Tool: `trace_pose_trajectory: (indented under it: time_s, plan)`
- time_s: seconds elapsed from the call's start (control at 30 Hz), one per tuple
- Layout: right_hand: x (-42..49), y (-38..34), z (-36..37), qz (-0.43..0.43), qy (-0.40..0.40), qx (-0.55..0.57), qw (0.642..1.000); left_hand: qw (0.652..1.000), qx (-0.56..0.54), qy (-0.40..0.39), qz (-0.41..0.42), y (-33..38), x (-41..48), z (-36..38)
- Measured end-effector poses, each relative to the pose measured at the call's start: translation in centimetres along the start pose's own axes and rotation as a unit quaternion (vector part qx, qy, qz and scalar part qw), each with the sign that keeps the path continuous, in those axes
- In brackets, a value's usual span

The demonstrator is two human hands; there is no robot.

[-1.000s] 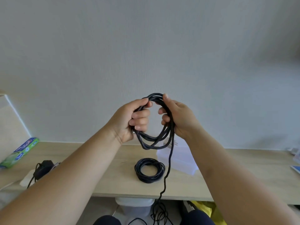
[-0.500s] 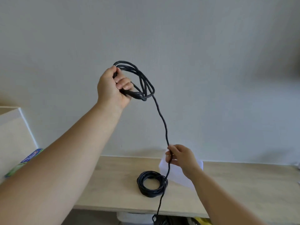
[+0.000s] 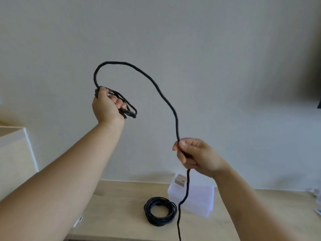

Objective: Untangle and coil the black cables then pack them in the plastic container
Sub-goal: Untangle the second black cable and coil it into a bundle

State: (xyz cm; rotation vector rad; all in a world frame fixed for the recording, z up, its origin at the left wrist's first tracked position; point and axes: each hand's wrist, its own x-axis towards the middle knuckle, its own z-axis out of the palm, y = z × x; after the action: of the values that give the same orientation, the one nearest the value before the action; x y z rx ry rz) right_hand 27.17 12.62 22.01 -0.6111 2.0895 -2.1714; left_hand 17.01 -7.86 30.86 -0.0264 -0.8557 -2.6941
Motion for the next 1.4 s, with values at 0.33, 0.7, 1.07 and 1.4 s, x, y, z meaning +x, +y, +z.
trace_pose_trajectory:
  time_s: [0.33,0.7,1.07,1.4]
  plan:
    - [4.3,-2.1,-6.3,0.069,0.371,0.077,0.923,0.925,0.217,-0.182,-0.252,-0.4,-0.3,-0.4]
    - [8.3,-8.8,-10.8,0.006,0.464,-0.110,0.879,0.922,0.038,-0.321,-0.213,5.5,-1.8,4.9]
    - [3.6,4.7,-8.0,0.221,0.179,-0.259,0.923,0.973,-0.144,-0.112,-0.144,1.3,-0.2,3.1]
    - [3.3,3.1,-1.9,0.127,0.004,-0.339,0.932,0.965,0.226,-0.069,0.110,-2.6,2.5,-0.3]
